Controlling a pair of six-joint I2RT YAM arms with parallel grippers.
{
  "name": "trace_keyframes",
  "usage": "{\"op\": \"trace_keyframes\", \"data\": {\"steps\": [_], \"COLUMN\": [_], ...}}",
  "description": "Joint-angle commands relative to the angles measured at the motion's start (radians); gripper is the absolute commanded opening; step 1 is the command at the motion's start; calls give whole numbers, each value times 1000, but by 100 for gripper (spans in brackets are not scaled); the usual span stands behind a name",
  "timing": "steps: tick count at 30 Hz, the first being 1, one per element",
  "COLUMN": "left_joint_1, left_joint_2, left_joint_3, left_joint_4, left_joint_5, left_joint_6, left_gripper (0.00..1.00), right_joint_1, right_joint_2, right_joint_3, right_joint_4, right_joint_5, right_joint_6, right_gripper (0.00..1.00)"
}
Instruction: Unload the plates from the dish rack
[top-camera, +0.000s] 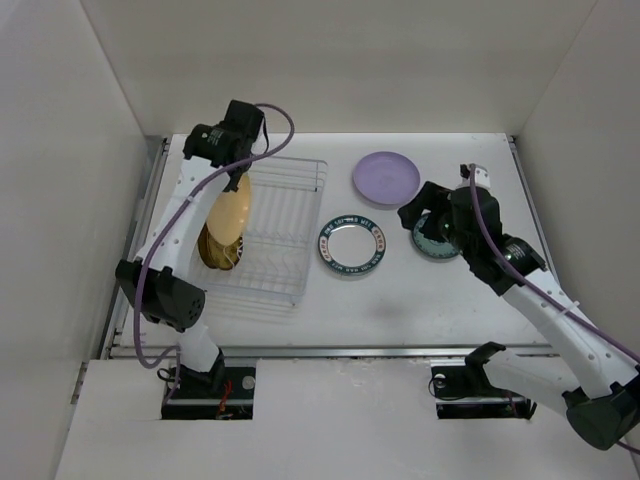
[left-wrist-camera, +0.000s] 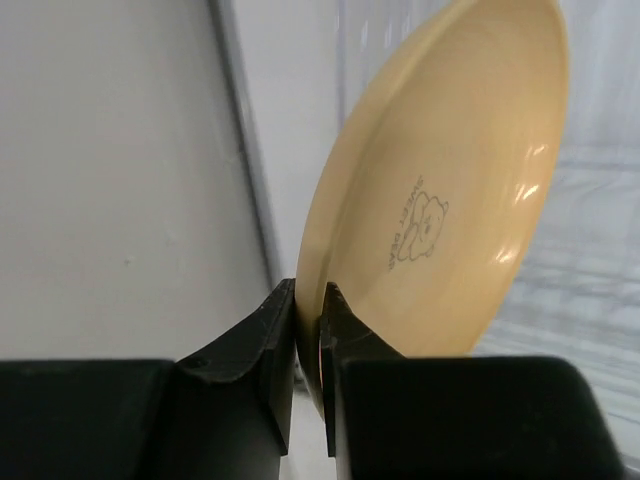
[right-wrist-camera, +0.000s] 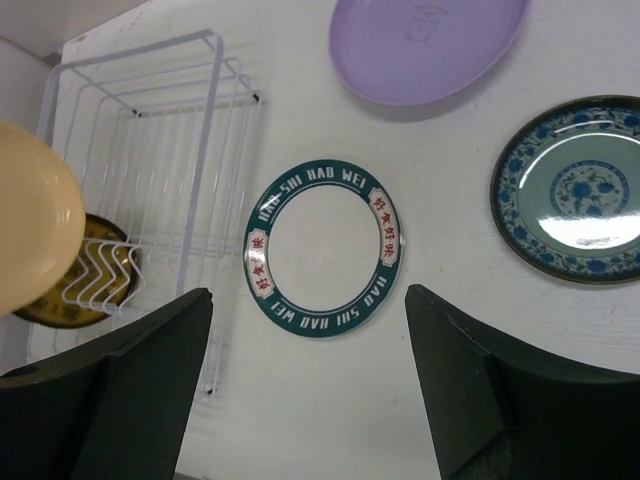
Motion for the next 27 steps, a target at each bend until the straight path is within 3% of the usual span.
{"op": "trace_keyframes", "data": {"steps": [1, 5, 8, 10, 13, 16, 21, 22, 23, 24, 25, 26, 27], "left_joint_1": [-44, -67, -67, -67, -67, -67, -67, -67, -67, -67, -67, -67, -67], "left_joint_2": [-39, -83, -144, -145, -117, -96, -60, -51, -51, -51, -51, -51, -51], "left_joint_3": [180, 284, 234, 206, 186, 168, 168, 168, 168, 168, 159, 159, 159], "left_joint_4": [-17, 24, 57, 36, -32, -32, -14, -14, -14, -14, -14, -14, -14], "left_joint_5": [35, 65, 263, 507, 843, 1001, 975, 975, 975, 989, 989, 989, 960], "left_joint_6": [0, -2, -30, -30, -41, -68, -78, -78, -78, -78, -78, -78, -78], "left_gripper": [0, 0, 0, 0, 0, 0, 0, 0, 0, 0, 0, 2, 13], "right_joint_1": [1, 1, 1, 1, 1, 1, 1, 1, 1, 1, 1, 1, 1], "right_joint_2": [24, 80, 157, 202, 298, 340, 387, 400, 400, 400, 400, 400, 400], "right_joint_3": [33, 42, 51, 62, 123, 142, 153, 153, 140, 140, 128, 128, 116], "right_joint_4": [94, 200, 321, 376, 444, 453, 498, 513, 513, 522, 522, 522, 522], "right_joint_5": [-120, -373, -572, -648, -662, -662, -735, -736, -736, -704, -687, -667, -642], "right_joint_6": [-90, -176, -185, -174, -165, -165, -144, -133, -115, -104, -104, -78, -66], "right_gripper": [84, 86, 94, 99, 100, 100, 95, 89, 67, 55, 35, 0, 0]}}
